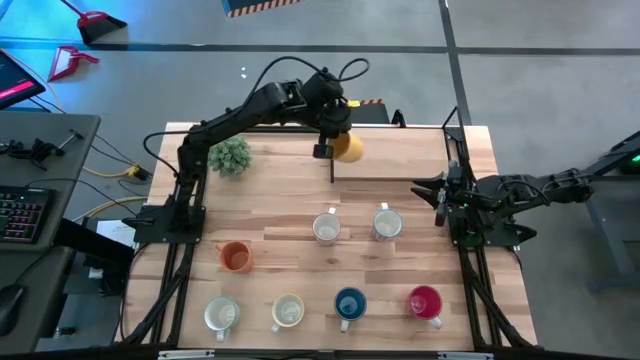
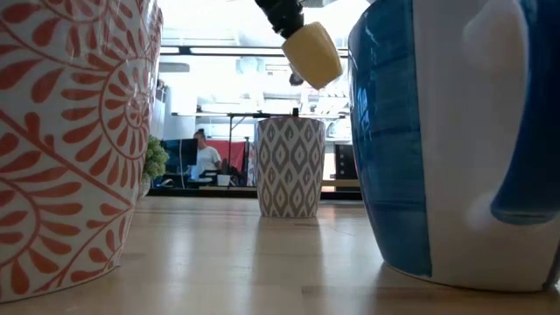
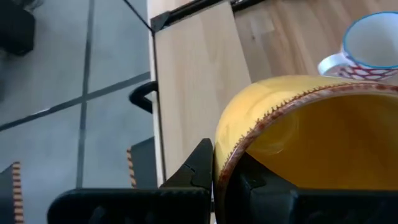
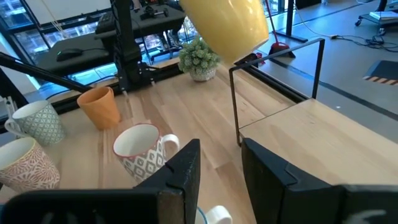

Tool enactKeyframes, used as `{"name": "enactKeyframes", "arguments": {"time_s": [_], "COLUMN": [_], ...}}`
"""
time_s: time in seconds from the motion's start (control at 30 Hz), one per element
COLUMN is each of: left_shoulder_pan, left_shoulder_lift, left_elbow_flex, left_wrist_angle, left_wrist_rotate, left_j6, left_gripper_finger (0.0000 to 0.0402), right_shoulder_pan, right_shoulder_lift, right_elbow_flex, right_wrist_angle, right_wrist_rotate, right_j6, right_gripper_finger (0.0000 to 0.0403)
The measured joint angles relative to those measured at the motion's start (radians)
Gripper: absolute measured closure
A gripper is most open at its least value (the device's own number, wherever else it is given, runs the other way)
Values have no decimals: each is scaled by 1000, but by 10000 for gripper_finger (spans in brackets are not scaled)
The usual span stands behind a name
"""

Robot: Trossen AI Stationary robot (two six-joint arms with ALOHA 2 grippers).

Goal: Place coffee mugs
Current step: Put the yellow mug on the shelf

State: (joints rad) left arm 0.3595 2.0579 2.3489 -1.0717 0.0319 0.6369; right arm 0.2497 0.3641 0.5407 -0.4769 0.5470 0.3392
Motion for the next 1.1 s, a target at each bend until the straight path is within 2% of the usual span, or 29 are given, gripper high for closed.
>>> {"name": "enactKeyframes", "arguments": {"time_s": [0.3,1.0,1.1], "left_shoulder_pan": [-20,-2,1], "left_shoulder_lift": [106,226,238], "left_elbow_flex": [0,1,3], "left_wrist_angle": [40,160,134], "left_wrist_rotate": [-10,47,49], "left_j6": [35,90,91], "left_gripper_finger": [398,398,398], "right_shoulder_pan": [0,0,0], "right_shoulder_lift": [0,1,1], "right_elbow_flex": [0,0,0], "right_wrist_angle": [-13,-46,-51], "right_wrist_rotate": [0,-5,-4], "right_j6": [-4,11,28], "right_gripper_finger": [305,305,305]}}
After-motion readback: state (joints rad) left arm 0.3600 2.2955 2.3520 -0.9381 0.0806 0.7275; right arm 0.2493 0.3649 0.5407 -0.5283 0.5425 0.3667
